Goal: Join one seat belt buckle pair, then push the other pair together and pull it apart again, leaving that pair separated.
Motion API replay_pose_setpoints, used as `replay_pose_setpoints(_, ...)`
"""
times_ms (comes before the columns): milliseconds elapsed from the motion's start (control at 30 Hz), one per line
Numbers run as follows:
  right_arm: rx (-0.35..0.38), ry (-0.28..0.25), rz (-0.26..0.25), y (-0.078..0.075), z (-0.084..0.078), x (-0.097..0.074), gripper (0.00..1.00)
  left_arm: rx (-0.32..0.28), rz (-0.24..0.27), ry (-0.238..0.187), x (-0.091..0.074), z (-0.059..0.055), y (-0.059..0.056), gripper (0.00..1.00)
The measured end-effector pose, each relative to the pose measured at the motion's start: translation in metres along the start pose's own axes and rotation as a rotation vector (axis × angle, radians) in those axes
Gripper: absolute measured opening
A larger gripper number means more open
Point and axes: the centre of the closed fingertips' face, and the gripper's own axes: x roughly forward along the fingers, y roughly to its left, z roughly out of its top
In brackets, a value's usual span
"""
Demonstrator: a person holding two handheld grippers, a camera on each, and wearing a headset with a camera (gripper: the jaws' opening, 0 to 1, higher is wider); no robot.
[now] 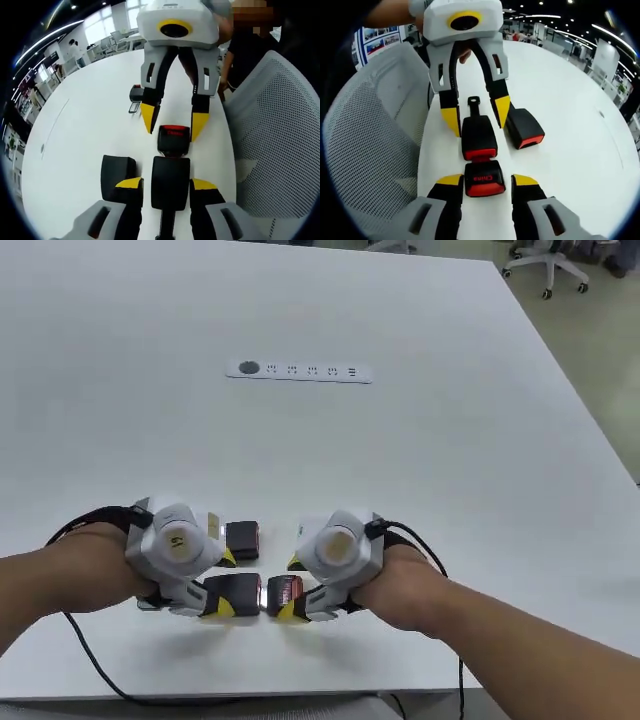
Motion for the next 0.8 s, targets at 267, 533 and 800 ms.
replay_pose_setpoints(267,-0.004,-0.016,-0.034,-0.022,-0.006,-0.018,0.32,0.002,0.028,-0.034,-0.009,0.011,0.013,0.36)
replay_pose_setpoints(533,0.042,0.012,-0.109,-0.061,-0.039,-0.038,0.32,0.007,0.076,-0.022,-0.007,0.013,0.042,0.37)
replay_pose_setpoints(800,0.044,0.053,-0.170,-0.091,-0.065,-0.055,0.33,0.018,0.081,0.010,0.000,0.005,0.065,0.39)
